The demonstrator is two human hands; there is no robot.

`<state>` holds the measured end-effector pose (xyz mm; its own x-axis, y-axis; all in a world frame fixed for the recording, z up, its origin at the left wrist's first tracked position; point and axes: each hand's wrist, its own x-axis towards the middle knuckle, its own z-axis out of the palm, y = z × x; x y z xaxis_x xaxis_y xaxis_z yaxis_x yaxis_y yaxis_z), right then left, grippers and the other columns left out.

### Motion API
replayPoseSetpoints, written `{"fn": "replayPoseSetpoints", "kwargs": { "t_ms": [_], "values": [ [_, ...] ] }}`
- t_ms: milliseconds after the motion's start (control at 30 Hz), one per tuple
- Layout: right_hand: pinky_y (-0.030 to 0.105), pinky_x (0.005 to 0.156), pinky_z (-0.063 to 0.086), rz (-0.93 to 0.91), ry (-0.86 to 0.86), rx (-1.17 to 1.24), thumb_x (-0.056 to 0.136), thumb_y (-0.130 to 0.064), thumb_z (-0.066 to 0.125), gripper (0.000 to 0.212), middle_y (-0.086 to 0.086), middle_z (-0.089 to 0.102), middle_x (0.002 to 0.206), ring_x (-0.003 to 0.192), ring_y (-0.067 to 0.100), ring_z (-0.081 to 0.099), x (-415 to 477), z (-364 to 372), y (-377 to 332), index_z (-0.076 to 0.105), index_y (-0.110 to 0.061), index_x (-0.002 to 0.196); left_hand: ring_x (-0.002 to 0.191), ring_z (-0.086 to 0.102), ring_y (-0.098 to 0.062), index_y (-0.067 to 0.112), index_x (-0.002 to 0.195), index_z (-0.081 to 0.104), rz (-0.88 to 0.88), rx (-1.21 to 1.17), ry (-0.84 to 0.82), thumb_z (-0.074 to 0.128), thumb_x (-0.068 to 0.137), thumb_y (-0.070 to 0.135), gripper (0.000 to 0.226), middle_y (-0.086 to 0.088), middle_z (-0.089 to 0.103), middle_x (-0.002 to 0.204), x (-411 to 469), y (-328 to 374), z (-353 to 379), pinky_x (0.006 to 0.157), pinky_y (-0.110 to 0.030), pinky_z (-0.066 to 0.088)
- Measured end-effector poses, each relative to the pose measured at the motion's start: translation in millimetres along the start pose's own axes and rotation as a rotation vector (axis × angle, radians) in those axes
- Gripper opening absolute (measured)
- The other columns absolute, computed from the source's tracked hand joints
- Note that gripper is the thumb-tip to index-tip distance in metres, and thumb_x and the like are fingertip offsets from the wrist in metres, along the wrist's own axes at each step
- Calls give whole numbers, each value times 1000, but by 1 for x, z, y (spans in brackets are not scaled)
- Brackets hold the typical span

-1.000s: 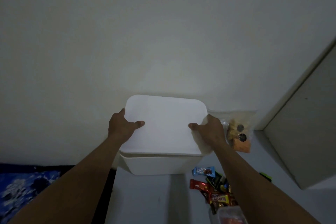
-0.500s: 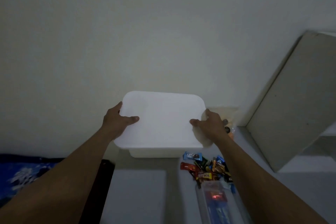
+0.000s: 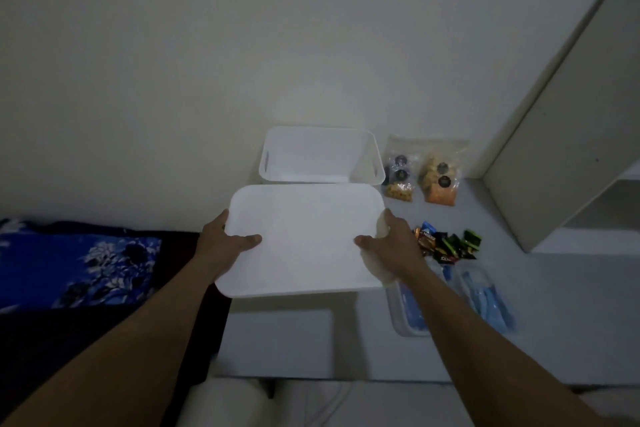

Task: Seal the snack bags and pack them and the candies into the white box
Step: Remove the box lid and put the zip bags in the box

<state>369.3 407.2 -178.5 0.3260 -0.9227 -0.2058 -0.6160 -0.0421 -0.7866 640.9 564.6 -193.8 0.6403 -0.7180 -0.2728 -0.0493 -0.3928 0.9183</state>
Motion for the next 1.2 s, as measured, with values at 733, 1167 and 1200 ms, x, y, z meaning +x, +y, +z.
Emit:
{"fn": "replayPoseSetpoints", "kwargs": {
  "t_ms": [733, 1167, 1200],
  "values": [
    [36, 111, 37, 276, -28, -254, 88, -31, 69, 77, 10, 43, 150, 135, 27, 44, 13, 115, 119, 31, -6, 151, 139, 30, -36, 8, 155, 20, -134, 730, -73, 85, 71, 41, 111, -13, 33, 154, 54, -128, 60, 112, -42, 34],
    [37, 113, 37, 190, -177, -410, 92, -33, 63, 80, 8, 22, 160, 140, 25, 39, 20, 114, 120, 21, -3, 153, 139, 33, -36, 9, 155, 19, -160, 809, -99, 80, 76, 40, 105, -14, 21, 158, 52, -126, 63, 110, -42, 37],
    [38, 114, 37, 187, -182, -408, 92, -33, 63, 80, 8, 21, 161, 140, 25, 38, 20, 114, 119, 20, -4, 154, 139, 33, -36, 9, 155, 18, -166, 814, -109, 80, 76, 40, 106, -14, 21, 158, 52, -125, 62, 110, -42, 38]
  ]
}}
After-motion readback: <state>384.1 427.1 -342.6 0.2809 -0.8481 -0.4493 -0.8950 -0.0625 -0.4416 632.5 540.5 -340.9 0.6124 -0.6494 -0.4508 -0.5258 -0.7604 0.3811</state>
